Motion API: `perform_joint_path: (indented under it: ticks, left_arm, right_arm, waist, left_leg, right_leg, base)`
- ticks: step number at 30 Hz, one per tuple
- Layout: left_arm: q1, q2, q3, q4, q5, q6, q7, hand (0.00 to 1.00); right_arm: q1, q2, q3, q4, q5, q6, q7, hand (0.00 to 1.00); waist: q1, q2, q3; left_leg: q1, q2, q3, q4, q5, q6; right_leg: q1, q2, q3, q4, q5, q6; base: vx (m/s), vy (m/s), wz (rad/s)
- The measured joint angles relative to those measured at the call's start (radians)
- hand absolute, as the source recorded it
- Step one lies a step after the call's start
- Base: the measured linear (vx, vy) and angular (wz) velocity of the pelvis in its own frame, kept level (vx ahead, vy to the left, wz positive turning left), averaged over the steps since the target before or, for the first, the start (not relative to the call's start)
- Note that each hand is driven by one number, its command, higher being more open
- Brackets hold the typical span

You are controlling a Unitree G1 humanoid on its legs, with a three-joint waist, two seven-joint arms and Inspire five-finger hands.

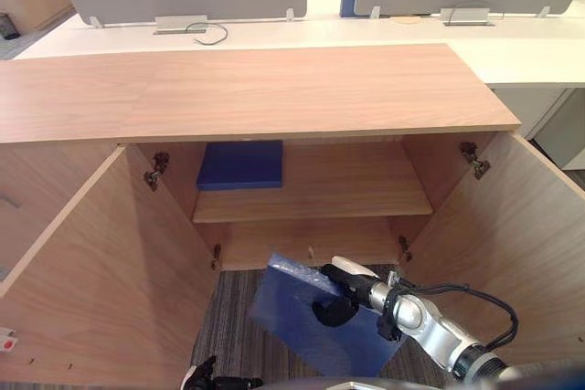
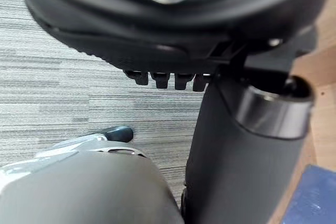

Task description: Walk over to the cabinet, pick up the folder, carry it to the office cabinet, place the folder inside the office cabinet, then close the office cabinet door

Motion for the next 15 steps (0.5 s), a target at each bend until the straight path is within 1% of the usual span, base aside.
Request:
perform_joint_path:
  ticks: [1, 2, 3, 4, 5, 6, 7, 8, 9, 10, 12, 13, 14, 15]
  left_arm:
    - [-0.007, -0.002, 0.008, -0.003, -0.003, -0.001, 0.002, 1.00]
    - [-0.017, -0.012, 0.033, -0.013, -0.016, -0.003, 0.010, 1.00]
    - [-0.017, -0.019, 0.037, -0.034, -0.026, -0.009, 0.022, 1.00]
    - [-0.018, -0.024, 0.036, -0.042, -0.029, -0.012, 0.027, 1.00]
    - [-0.019, -0.028, 0.037, -0.056, -0.029, -0.014, 0.035, 1.00]
    - [-0.019, -0.030, 0.044, -0.072, -0.029, -0.014, 0.040, 1.00]
    - [-0.018, -0.033, 0.047, -0.075, -0.029, -0.013, 0.041, 1.00]
    - [-0.022, -0.040, 0.055, -0.077, -0.029, -0.013, 0.041, 1.00]
    - [-0.026, -0.044, 0.064, -0.078, -0.029, -0.011, 0.042, 1.00]
    - [-0.027, -0.045, 0.068, -0.081, -0.029, -0.007, 0.045, 1.00]
    - [-0.027, -0.046, 0.069, -0.082, -0.032, -0.006, 0.050, 1.00]
    - [-0.026, -0.048, 0.070, -0.083, -0.036, -0.003, 0.057, 1.00]
    - [-0.022, -0.052, 0.070, -0.082, -0.040, 0.000, 0.067, 1.00]
    - [-0.008, -0.059, 0.072, -0.082, -0.053, 0.000, 0.083, 1.00]
  right_arm:
    - [0.010, 0.020, -0.029, 0.012, 0.000, 0.005, -0.011, 0.00]
    - [0.038, 0.056, -0.082, 0.028, 0.023, 0.021, -0.037, 0.00]
    - [0.068, 0.086, -0.124, 0.035, 0.058, 0.045, -0.056, 0.00]
    - [0.083, 0.096, -0.139, 0.037, 0.084, 0.055, -0.067, 0.00]
    - [0.105, 0.119, -0.172, 0.043, 0.140, 0.078, -0.082, 0.00]
    - [0.116, 0.144, -0.206, 0.045, 0.195, 0.092, -0.096, 0.00]
    - [0.116, 0.148, -0.219, 0.045, 0.228, 0.098, -0.108, 0.00]
    - [0.116, 0.157, -0.254, 0.045, 0.303, 0.103, -0.133, 0.00]
    - [0.116, 0.168, -0.286, 0.045, 0.355, 0.109, -0.152, 0.00]
    - [0.110, 0.185, -0.337, 0.045, 0.429, 0.114, -0.190, 0.00]
    - [0.103, 0.194, -0.372, 0.045, 0.479, 0.115, -0.218, 0.00]
    - [0.098, 0.198, -0.404, 0.045, 0.511, 0.115, -0.238, 0.00]
    - [0.097, 0.197, -0.424, 0.045, 0.532, 0.115, -0.258, 0.00]
    - [0.101, 0.199, -0.447, 0.048, 0.538, 0.115, -0.286, 0.00]
  waist:
    - [0.003, 0.001, 0.011]
    - [0.007, 0.003, 0.032]
    - [0.019, 0.011, 0.051]
    - [0.023, 0.016, 0.057]
    - [0.028, 0.022, 0.063]
    - [0.029, 0.015, 0.071]
    - [0.029, 0.017, 0.073]
    - [0.033, 0.017, 0.075]
    - [0.043, 0.015, 0.076]
    - [0.048, 0.011, 0.079]
    - [0.048, 0.012, 0.079]
    - [0.048, 0.014, 0.078]
    - [0.048, 0.021, 0.075]
    - [0.048, 0.023, 0.070]
  left_leg:
    - [-0.027, 0.007, -0.001, 0.060, -0.009, -0.001]
    - [-0.083, 0.024, 0.000, 0.194, -0.018, 0.003]
    - [-0.118, 0.046, 0.000, 0.310, -0.017, 0.005]
    - [-0.131, 0.058, 0.000, 0.356, -0.013, 0.010]
    - [-0.158, 0.069, 0.000, 0.422, 0.008, 0.016]
    - [-0.179, 0.068, 0.000, 0.459, 0.002, 0.014]
    - [-0.187, 0.064, -0.001, 0.456, -0.020, 0.013]
    - [-0.200, 0.046, -0.002, 0.422, -0.061, 0.014]
    - [-0.202, 0.025, -0.005, 0.363, -0.068, 0.011]
    - [-0.201, -0.012, -0.037, 0.238, -0.066, 0.006]
    - [-0.198, -0.026, -0.073, 0.130, -0.050, 0.003]
    - [-0.188, -0.028, -0.100, 0.015, -0.010, -0.004]
    - [-0.172, -0.029, -0.113, -0.051, 0.033, -0.010]
    - [-0.138, -0.041, -0.107, -0.079, 0.159, 0.007]
  right_leg:
    - [0.000, -0.002, -0.002, 0.009, -0.009, -0.001]
    - [0.008, -0.008, -0.007, 0.026, -0.028, -0.003]
    - [0.031, -0.003, -0.007, 0.030, -0.039, -0.005]
    - [0.040, 0.001, -0.005, 0.034, -0.044, -0.007]
    - [0.056, 0.002, -0.003, 0.035, -0.052, -0.010]
    - [0.059, -0.009, 0.003, 0.038, -0.058, -0.013]
    - [0.055, -0.014, 0.009, 0.042, -0.060, -0.013]
    - [0.042, -0.025, 0.028, 0.048, -0.060, -0.013]
    - [0.033, -0.035, 0.042, 0.053, -0.061, -0.011]
    - [0.028, -0.051, 0.060, 0.063, -0.066, -0.003]
    - [0.029, -0.058, 0.072, 0.072, -0.074, 0.010]
    - [0.030, -0.065, 0.085, 0.083, -0.085, 0.029]
    - [0.034, -0.068, 0.095, 0.089, -0.091, 0.056]
    - [0.061, -0.085, 0.117, 0.085, -0.103, 0.091]
  base:
    - [-0.12, -0.041, 0.22]
    - [-0.12, -0.018, 0.10]
    - [-0.11, -0.015, 0.05]
    - [-0.05, -0.001, -0.05]
    - [-0.01, -0.010, -0.08]
    - [0.01, -0.002, -0.09]
    - [0.03, 0.033, -0.24]
    - [0.05, 0.081, -0.35]
    - [0.09, 0.139, -0.50]
    - [0.11, 0.141, -0.39]
    - [0.15, 0.172, -0.29]
    - [0.19, 0.235, -0.33]
    - [0.34, 0.396, -0.48]
    - [0.29, 0.312, -0.34]
